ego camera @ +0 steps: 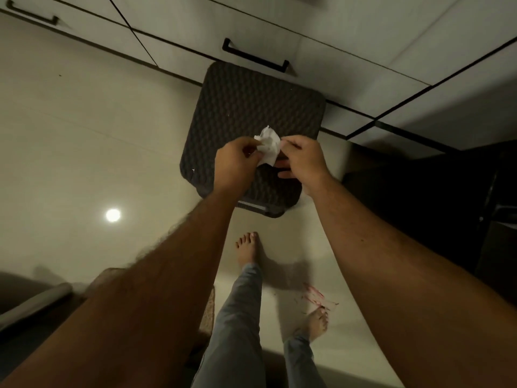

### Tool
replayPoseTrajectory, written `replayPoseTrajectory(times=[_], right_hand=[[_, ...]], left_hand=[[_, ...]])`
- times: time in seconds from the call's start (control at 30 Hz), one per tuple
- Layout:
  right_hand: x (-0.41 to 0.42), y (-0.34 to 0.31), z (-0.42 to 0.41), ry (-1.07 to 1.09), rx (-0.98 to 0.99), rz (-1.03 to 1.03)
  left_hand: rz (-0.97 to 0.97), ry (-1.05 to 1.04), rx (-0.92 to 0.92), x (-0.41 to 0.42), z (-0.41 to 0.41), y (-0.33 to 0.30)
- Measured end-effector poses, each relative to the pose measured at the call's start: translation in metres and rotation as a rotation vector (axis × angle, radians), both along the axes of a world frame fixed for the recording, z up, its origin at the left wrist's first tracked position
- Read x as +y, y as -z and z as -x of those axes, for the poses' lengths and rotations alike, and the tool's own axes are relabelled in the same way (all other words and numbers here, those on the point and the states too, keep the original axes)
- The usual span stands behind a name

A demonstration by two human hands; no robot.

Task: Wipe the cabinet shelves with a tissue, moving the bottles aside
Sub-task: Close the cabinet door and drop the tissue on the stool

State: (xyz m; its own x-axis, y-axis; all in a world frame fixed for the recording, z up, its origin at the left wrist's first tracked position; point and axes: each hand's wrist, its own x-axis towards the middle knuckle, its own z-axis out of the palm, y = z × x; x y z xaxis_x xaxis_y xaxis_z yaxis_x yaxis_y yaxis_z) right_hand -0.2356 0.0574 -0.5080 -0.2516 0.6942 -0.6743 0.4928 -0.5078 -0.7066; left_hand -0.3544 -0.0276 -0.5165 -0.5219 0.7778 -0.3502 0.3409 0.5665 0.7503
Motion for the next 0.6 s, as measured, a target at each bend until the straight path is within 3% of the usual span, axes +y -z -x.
replayPoseTrajectory(times=[0.3,0.47,0.6], right_hand=[[-0.067,-0.092,-0.142,0.135,0.068,-0.007],[-0.112,-0.166,-0.239,0.148,0.124,-0.087],[-0.136,-0.203,-0.311,0.256,0.226,-0.099]], left_hand=[[-0.001,0.209,-0.128,-0.042,-0.125,-0.105],[-0.052,0.319,-0.082,-0.074,-0.218,-0.182],[-0.111,0.280,-0.053,-0.091,-0.291,-0.215]])
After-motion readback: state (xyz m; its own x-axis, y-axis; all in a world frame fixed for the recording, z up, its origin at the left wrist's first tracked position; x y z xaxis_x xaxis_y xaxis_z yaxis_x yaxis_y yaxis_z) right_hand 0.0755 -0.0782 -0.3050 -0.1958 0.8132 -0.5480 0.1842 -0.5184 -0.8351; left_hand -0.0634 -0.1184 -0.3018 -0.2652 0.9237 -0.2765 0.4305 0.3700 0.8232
